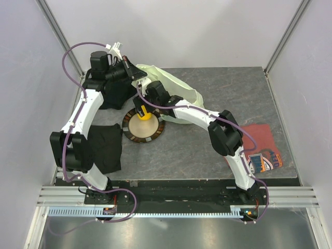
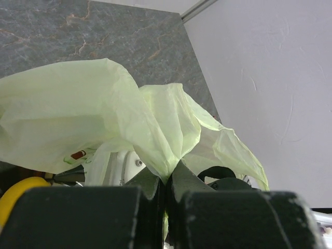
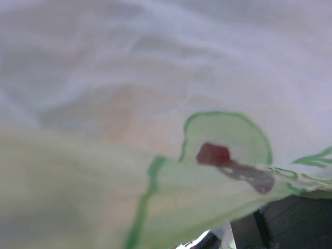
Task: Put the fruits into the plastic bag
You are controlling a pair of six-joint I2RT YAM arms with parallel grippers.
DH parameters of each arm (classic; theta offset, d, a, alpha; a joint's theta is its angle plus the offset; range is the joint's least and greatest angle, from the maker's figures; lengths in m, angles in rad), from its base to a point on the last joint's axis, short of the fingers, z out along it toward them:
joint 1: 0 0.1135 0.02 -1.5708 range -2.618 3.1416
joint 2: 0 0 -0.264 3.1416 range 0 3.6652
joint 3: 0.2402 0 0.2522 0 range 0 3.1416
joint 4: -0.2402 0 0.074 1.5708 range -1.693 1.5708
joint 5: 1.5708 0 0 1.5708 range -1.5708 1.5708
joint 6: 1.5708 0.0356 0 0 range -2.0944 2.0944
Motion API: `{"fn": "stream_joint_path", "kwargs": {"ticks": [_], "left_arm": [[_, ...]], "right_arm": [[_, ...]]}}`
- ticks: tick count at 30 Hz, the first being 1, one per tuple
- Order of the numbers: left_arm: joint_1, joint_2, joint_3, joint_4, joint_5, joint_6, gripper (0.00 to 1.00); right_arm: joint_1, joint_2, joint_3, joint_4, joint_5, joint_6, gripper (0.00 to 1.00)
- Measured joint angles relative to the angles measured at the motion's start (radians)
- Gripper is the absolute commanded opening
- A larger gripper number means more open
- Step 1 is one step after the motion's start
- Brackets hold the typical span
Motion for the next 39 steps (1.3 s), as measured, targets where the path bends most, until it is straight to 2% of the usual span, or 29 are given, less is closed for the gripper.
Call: {"fn": "stream_joint_path", "kwargs": {"ticks": [6, 25, 28, 31, 32, 35, 39], "left_arm": [[0.012, -0.005, 0.000, 0.004, -0.003, 0.000, 0.02], [0.011, -0.005, 0.000, -0.014, -0.003, 0.000, 0.02], [0.011, -0.005, -0.001, -0.017, -0.003, 0.000, 0.02], [0.011, -0.005, -0.002, -0.019, -0.003, 0.000, 0.02], [0.011, -0.005, -0.003, -0.019, -0.003, 0.000, 0.01], [0.011, -0.005, -0.004, -0.019, -0.003, 0.000, 0.01], [0.011, -0.005, -0.005, -0.019, -0.003, 0.000, 0.02]], "right_arm": [[0.000, 0.058, 0.074, -0.015, 0.032, -0.057, 0.93], [0.020, 0.142, 0.103, -0.030, 0.011, -0.093, 0.93], [0.020, 0.162, 0.114, -0.037, 0.012, -0.102, 0.88], [0.021, 0.170, 0.116, -0.044, 0.013, -0.112, 0.74], [0.021, 0.173, 0.118, -0.045, 0.015, -0.116, 0.65], [0.023, 0.175, 0.123, -0.048, 0.019, -0.126, 0.53], [0.026, 0.175, 0.123, -0.050, 0.021, -0.132, 0.46]]}}
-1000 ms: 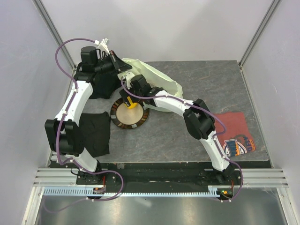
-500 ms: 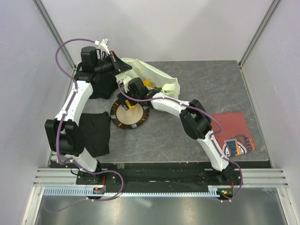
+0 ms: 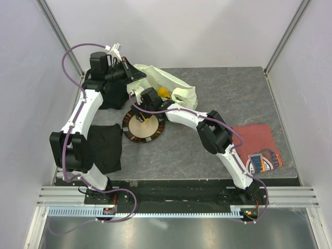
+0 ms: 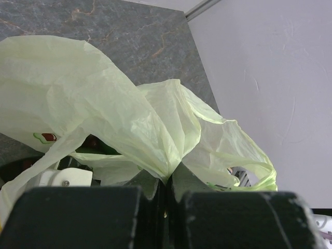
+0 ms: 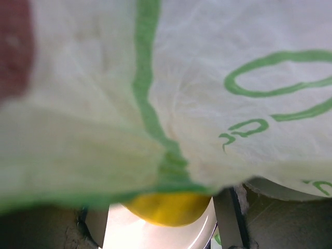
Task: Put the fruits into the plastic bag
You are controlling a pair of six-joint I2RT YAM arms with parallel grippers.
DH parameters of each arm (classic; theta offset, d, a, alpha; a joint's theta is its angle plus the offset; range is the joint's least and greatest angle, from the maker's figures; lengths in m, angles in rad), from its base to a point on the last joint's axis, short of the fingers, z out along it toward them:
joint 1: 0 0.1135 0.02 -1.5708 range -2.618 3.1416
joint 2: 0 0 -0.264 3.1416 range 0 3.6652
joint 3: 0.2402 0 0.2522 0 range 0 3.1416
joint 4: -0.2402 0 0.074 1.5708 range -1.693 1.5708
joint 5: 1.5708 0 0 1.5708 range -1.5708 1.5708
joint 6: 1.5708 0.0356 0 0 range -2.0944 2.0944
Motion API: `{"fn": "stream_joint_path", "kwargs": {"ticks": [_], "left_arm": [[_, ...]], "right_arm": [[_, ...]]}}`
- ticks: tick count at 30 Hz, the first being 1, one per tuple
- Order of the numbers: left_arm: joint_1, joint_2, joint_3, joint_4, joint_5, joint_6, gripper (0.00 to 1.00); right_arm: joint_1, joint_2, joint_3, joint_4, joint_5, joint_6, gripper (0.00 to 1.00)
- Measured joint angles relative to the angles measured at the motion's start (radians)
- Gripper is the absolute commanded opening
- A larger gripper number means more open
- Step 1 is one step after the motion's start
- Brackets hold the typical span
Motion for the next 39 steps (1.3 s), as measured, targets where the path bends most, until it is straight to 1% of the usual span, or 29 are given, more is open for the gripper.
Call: {"fn": "stream_joint_path", "kwargs": {"ticks": [6, 9, 11, 15, 19, 23, 25, 28, 33, 39], "left_arm": [[0.000, 0.000, -0.002, 0.000, 0.000, 0.000, 0.02], [0.000, 0.000, -0.002, 0.000, 0.000, 0.000, 0.01], [0.000, 0.000, -0.002, 0.000, 0.000, 0.000, 0.02], [0.000, 0.000, -0.002, 0.001, 0.000, 0.000, 0.02], [0.000, 0.000, -0.002, 0.001, 0.000, 0.000, 0.01], [0.000, 0.000, -0.002, 0.002, 0.000, 0.000, 0.02], [0.000, 0.000, -0.002, 0.004, 0.000, 0.000, 0.02], [0.000, 0.000, -0.002, 0.010, 0.000, -0.001, 0.02], [0.000, 0.000, -0.002, 0.014, 0.001, -0.001, 0.02], [0.000, 0.000, -0.005, 0.015, 0.001, 0.000, 0.01]], "right_arm": [[0.000, -0.005, -0.006, 0.000, -0.010, 0.002, 0.42], [0.001, -0.054, -0.076, 0.011, -0.056, 0.018, 0.40], [0.002, -0.129, -0.167, 0.029, -0.105, 0.040, 0.39], [0.008, -0.309, -0.291, 0.052, -0.203, 0.088, 0.38], [0.010, -0.484, -0.322, 0.106, -0.270, 0.127, 0.37], [-0.002, -0.612, -0.328, 0.158, -0.290, 0.158, 0.36], [-0.014, -0.646, -0.328, 0.176, -0.274, 0.166, 0.36], [-0.036, -0.660, -0.320, 0.183, -0.197, 0.164, 0.35], [-0.061, -0.594, -0.257, 0.132, -0.060, 0.147, 0.34], [-0.096, -0.532, -0.237, 0.052, 0.041, 0.148, 0.33]]}}
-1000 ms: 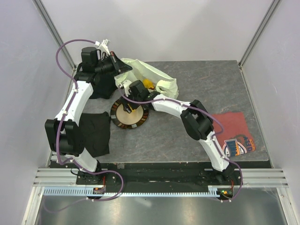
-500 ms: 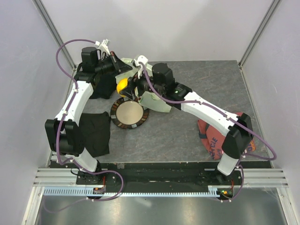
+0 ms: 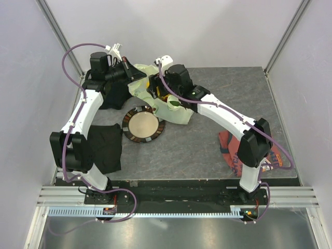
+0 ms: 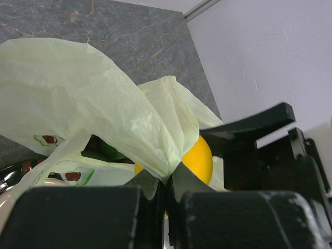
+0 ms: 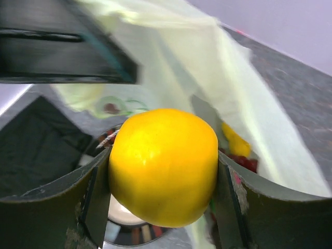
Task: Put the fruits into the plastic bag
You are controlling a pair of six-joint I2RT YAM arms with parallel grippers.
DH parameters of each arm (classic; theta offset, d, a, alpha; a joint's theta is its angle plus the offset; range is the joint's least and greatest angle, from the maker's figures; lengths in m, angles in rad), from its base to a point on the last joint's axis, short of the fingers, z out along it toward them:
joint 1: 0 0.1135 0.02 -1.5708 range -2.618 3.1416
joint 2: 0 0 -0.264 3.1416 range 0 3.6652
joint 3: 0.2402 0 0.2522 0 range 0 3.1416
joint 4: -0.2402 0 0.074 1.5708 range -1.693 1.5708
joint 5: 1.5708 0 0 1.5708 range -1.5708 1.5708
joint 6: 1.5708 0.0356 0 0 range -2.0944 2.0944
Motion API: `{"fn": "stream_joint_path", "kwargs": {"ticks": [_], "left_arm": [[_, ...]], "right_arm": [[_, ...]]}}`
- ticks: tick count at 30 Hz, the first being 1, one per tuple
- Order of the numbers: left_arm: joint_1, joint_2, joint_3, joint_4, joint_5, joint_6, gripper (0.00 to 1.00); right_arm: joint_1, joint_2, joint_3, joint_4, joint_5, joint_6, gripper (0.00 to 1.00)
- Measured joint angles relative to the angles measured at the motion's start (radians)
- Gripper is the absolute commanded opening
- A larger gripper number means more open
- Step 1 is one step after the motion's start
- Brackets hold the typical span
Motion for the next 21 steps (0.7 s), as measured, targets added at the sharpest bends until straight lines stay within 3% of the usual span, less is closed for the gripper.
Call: {"fn": "stream_joint_path", "kwargs": {"ticks": [4, 14, 17, 21], "left_arm": [[0.000, 0.000, 0.000, 0.000, 0.003, 0.000, 0.02], [-0.001, -0.003, -0.008, 0.023, 0.009, 0.000, 0.01], [-0.001, -0.009, -0.012, 0.023, 0.009, 0.000, 0.02], [-0.001, -0.011, -0.013, 0.024, 0.010, 0.000, 0.02]], "right_arm": [[-0.040, 0.026, 0.027, -0.054, 0.073, -0.006, 0.34], [-0.066, 0.291, 0.347, -0.287, 0.219, -0.031, 0.35], [-0.064, 0.335, 0.346, -0.355, 0.247, -0.031, 0.40], [-0.064, 0.352, 0.320, -0.403, 0.269, -0.029, 0.52]]}}
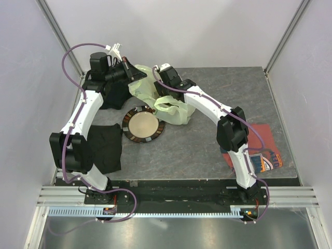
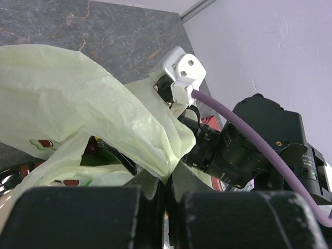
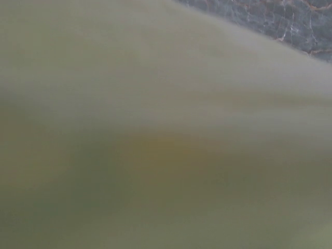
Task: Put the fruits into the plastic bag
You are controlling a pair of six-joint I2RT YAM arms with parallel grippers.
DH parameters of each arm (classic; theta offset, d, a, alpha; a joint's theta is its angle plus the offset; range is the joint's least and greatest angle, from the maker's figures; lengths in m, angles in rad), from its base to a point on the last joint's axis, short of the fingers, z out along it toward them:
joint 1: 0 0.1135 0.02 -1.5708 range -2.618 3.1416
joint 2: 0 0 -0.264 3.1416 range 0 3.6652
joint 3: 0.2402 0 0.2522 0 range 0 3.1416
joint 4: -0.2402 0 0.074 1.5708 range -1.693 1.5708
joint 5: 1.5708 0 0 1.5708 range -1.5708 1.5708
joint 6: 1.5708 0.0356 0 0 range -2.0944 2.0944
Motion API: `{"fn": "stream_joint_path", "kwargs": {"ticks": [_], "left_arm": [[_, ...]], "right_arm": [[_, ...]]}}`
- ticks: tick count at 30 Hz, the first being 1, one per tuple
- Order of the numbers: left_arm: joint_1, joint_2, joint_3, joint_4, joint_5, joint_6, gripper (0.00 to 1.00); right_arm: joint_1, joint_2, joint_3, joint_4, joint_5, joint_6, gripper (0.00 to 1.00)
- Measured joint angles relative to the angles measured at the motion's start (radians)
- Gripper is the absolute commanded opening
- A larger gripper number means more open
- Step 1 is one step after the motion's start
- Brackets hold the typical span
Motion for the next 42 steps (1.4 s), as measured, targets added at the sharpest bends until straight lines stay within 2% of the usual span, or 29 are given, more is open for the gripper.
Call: {"fn": "stream_joint_path", "kwargs": {"ticks": [2, 3, 6, 9, 17, 24, 27, 30, 33, 37, 42], "left_arm": [[0.000, 0.000, -0.002, 0.000, 0.000, 0.000, 0.02], [0.000, 0.000, -0.003, 0.000, 0.001, 0.000, 0.01], [0.000, 0.000, -0.003, 0.000, 0.001, 0.000, 0.02], [0.000, 0.000, -0.003, 0.000, 0.002, 0.000, 0.02], [0.000, 0.000, -0.003, 0.000, 0.002, -0.001, 0.02], [0.000, 0.000, -0.004, 0.006, 0.002, -0.002, 0.01], [0.000, 0.000, -0.004, 0.006, 0.002, -0.004, 0.01], [0.000, 0.000, -0.004, 0.006, 0.002, -0.010, 0.02], [0.000, 0.000, -0.004, 0.006, 0.001, -0.011, 0.02], [0.000, 0.000, -0.004, 0.006, 0.001, -0.012, 0.01], [-0.001, 0.000, -0.004, 0.007, 0.002, -0.016, 0.02]], "right_arm": [[0.000, 0.000, -0.002, -0.009, 0.005, 0.002, 0.57], [0.000, 0.000, -0.002, -0.009, 0.007, 0.002, 0.66], [0.000, 0.000, -0.002, -0.009, 0.006, 0.002, 0.83], [-0.001, -0.002, -0.002, -0.004, -0.005, 0.004, 0.90], [-0.013, -0.088, -0.014, 0.053, -0.106, 0.002, 0.97], [-0.023, -0.366, -0.047, 0.198, -0.232, 0.002, 0.97], [-0.005, -0.500, -0.106, 0.243, -0.239, -0.001, 0.97], [0.084, -0.617, -0.215, 0.254, -0.149, -0.026, 0.97], [0.217, -0.668, -0.334, 0.234, -0.055, -0.035, 0.97], [0.376, -0.655, -0.460, 0.163, 0.112, -0.038, 0.96], [0.484, -0.577, -0.463, 0.095, 0.338, -0.039, 0.96]]}}
